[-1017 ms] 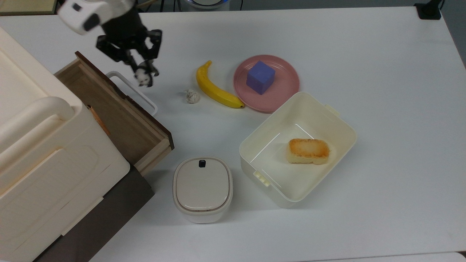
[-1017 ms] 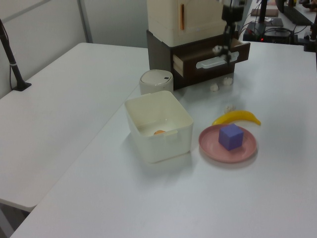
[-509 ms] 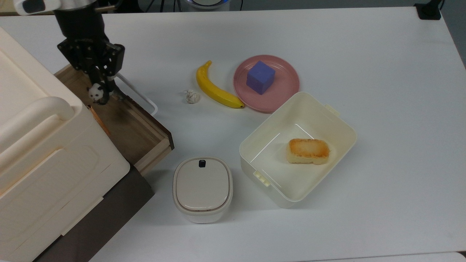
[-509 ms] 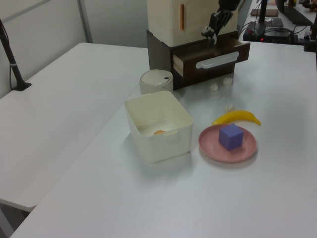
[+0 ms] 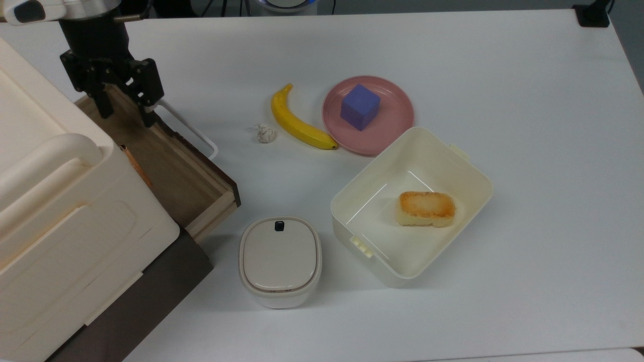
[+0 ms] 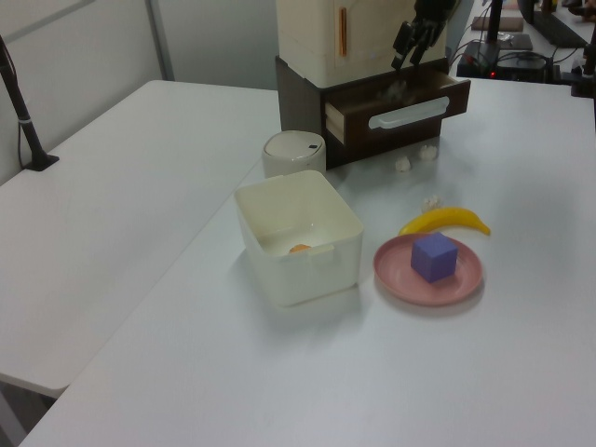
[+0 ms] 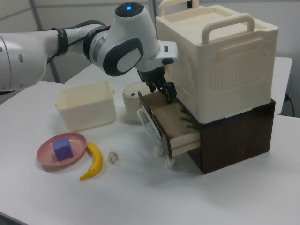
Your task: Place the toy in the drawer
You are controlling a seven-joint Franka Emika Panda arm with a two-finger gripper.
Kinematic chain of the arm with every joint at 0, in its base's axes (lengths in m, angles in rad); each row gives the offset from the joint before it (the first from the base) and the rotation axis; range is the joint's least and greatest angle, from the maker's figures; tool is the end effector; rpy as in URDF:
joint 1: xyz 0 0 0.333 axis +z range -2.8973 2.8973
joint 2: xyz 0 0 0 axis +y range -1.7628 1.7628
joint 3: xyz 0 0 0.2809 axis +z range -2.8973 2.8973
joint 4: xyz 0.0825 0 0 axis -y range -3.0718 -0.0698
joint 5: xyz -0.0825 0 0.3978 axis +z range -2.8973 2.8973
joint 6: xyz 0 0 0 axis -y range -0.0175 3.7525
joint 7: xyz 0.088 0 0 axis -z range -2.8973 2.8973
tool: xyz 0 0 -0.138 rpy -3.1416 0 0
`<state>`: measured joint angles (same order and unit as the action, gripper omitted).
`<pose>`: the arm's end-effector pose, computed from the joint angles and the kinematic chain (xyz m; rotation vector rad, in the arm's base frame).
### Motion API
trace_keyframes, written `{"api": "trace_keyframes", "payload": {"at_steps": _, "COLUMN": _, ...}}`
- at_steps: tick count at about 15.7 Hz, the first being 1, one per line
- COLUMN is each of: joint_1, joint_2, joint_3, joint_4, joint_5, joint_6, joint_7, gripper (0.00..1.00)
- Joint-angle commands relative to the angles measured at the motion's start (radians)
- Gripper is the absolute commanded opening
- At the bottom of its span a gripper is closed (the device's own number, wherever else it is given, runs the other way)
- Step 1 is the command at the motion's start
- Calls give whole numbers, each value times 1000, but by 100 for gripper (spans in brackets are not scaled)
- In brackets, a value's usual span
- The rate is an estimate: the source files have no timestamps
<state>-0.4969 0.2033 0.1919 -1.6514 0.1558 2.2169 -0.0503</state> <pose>0.6427 -0.2011 0.4647 -2.9324 0.4984 -0.5877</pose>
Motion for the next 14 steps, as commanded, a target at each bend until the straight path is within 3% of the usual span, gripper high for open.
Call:
{"api": "trace_keyframes", "payload": {"at_steps": 1, "joint_1": 9, "joint_2": -8, "joint_3": -8, "joint_4": -1, "joint_5": 18, "joint_6": 14, "joint_7": 12, "gripper": 100}}
{"api": "trace_keyframes", "payload": {"at_steps": 5, "joint_1": 15, "joint_2": -44, "joint_3": -6, "joint_4": 2, "joint_5": 16, "joint_6": -63, "joint_7": 33, "gripper": 100}}
{"api": "trace_keyframes", "payload": {"at_steps": 8, "joint_1": 23, "joint_2": -81, "joint_3": 1, "joint_4": 25, "joint_5": 8, "joint_6": -124, "joint_7": 140, "gripper": 100}}
{"api": "trace_keyframes", "payload": {"at_steps": 11, "joint_1": 66, "joint_2": -107, "joint_3": 3, "joint_4": 111, "joint_5": -16, "joint_6": -349, "joint_7": 214, "gripper": 100}}
{"api": "trace_keyframes", "payload": {"at_steps": 14, "joint_1": 118, "joint_2": -171, "joint_3": 3, "joint_4": 134, "joint_5": -61, "joint_6": -537, "joint_7": 338, "gripper": 100}}
